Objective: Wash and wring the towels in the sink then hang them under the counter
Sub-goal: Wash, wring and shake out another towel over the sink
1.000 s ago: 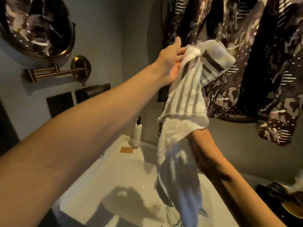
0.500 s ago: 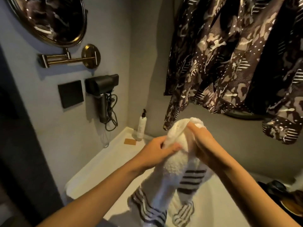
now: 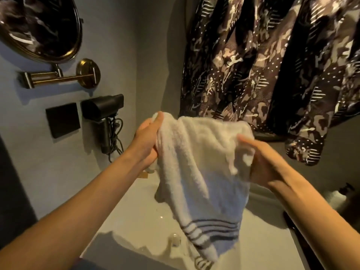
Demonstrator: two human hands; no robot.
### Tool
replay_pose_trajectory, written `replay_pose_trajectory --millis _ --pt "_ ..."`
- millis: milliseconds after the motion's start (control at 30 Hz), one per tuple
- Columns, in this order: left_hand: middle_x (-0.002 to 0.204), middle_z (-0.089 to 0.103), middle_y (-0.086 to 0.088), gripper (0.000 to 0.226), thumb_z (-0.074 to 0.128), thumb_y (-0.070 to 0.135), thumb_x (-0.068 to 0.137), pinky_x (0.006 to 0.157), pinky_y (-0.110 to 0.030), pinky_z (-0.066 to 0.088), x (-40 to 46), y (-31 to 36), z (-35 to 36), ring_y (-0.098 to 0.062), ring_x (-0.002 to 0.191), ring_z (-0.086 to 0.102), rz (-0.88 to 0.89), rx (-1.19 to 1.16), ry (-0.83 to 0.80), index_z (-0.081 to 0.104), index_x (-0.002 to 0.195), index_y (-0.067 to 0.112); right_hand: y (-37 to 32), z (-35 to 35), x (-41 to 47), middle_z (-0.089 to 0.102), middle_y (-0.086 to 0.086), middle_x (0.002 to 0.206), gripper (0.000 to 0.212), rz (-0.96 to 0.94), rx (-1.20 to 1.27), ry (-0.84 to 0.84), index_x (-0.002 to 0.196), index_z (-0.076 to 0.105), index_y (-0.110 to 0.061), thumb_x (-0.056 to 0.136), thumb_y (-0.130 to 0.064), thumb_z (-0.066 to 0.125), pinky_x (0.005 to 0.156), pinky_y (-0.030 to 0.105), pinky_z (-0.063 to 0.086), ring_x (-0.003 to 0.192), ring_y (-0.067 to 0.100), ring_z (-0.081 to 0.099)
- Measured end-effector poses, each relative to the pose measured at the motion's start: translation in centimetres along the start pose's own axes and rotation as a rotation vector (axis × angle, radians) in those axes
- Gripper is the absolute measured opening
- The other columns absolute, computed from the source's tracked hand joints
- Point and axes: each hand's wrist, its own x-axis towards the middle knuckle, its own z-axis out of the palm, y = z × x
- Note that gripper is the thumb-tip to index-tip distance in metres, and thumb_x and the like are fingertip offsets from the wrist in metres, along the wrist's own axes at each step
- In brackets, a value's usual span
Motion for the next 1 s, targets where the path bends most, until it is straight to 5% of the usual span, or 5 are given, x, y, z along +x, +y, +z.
replay_pose_trajectory --millis 367,600,733,867,1000 --pt "0.076 0.068 -0.009 0.043 0.058 0.041 0.098 0.065 -0.030 0.040 2.6 0.9 -5.6 -0.019 0.067 0.058 0.105 0.910 0.204 0.072 0.078 0.006 -2.7 -3.5 -0.5 0.067 0.029 0.097 0.059 -0.175 -0.339 0.187 0.114 0.064 0.014 0.090 -0.040 0.067 0.078 0.039 0.057 0.082 0.032 0.066" --pt "0.084 0.075 -0.002 0.023 0.071 0.018 0.092 0.057 -0.024 0.058 3.0 3.3 -4.9 -0.016 0.079 0.067 -0.149 0.404 0.117 0.068 0.106 0.000 -5.4 -5.0 -0.8 0.056 0.005 0.073 0.013 -0.216 -0.248 0.224 0.090 0.065 -0.008 0.093 -0.020 0.062 0.057 0.025 0.048 0.047 0.010 0.056" --pt "0.104 0.066 -0.009 0.048 0.075 0.011 0.087 0.066 -0.034 0.057 3.8 4.8 -5.8 -0.019 0.091 0.064 -0.095 0.617 0.044 0.055 0.130 0.018 -5.6 -6.1 -0.7 0.075 0.014 0.091 0.031 -0.391 -0.506 0.275 0.102 0.073 0.005 0.095 -0.024 0.065 0.084 0.042 0.057 0.083 0.026 0.071" --pt "0.126 0.063 -0.006 0.047 0.073 0.007 0.086 0.089 -0.037 0.049 3.5 6.7 -5.9 -0.024 0.121 0.055 -0.063 0.722 -0.154 0.064 0.128 0.026 -5.2 -7.6 -0.4 0.065 -0.011 0.050 0.033 -0.644 -0.940 0.417 0.086 0.077 -0.005 0.097 -0.032 0.063 0.052 0.013 0.047 0.046 -0.001 0.055" --pt "0.116 0.068 0.000 0.048 0.080 0.004 0.075 0.089 -0.031 0.056 2.1 6.0 -5.1 -0.016 0.109 0.064 0.048 0.839 -0.266 0.071 0.119 0.023 -4.7 -8.9 -0.1 0.075 0.015 0.089 0.032 -0.718 -0.855 0.465 0.096 0.078 -0.014 0.098 -0.041 0.060 0.075 0.042 0.057 0.072 0.021 0.065"
